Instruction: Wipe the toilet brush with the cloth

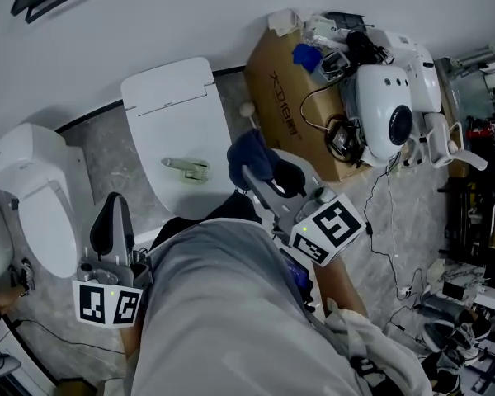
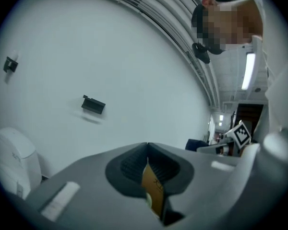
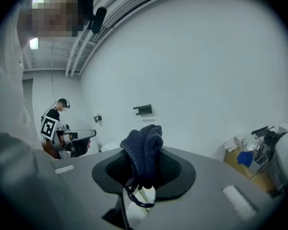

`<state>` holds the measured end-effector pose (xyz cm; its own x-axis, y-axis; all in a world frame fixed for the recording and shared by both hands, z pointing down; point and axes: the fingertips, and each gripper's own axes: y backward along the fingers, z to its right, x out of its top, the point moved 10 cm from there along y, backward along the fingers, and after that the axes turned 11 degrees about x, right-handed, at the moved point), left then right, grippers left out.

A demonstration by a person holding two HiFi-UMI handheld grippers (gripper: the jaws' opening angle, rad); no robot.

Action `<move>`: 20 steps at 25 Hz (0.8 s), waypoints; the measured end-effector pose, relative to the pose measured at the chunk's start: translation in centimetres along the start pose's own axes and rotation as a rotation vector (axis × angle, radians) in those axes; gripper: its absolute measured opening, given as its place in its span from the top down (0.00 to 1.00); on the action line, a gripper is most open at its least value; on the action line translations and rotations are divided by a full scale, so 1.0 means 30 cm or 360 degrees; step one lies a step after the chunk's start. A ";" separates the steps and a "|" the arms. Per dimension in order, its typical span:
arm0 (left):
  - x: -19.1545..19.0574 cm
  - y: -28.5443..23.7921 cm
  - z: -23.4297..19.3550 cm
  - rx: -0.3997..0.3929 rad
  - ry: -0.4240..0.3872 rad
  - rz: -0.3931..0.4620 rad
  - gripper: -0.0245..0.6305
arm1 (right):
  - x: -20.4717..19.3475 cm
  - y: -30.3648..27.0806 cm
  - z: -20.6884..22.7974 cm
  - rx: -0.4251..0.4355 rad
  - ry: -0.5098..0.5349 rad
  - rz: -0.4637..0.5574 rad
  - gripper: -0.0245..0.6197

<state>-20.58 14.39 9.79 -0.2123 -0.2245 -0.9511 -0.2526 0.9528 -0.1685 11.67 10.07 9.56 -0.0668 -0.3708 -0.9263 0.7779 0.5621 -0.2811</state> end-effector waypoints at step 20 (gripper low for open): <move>-0.027 0.014 0.023 0.0071 -0.0195 -0.0146 0.96 | -0.022 -0.053 -0.097 0.0052 0.0052 -0.0099 0.80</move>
<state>-19.86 15.10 10.33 -0.0726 -0.2870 -0.9552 -0.2231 0.9381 -0.2649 8.66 11.57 9.90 -0.1356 -0.3799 -0.9150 0.7915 0.5140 -0.3307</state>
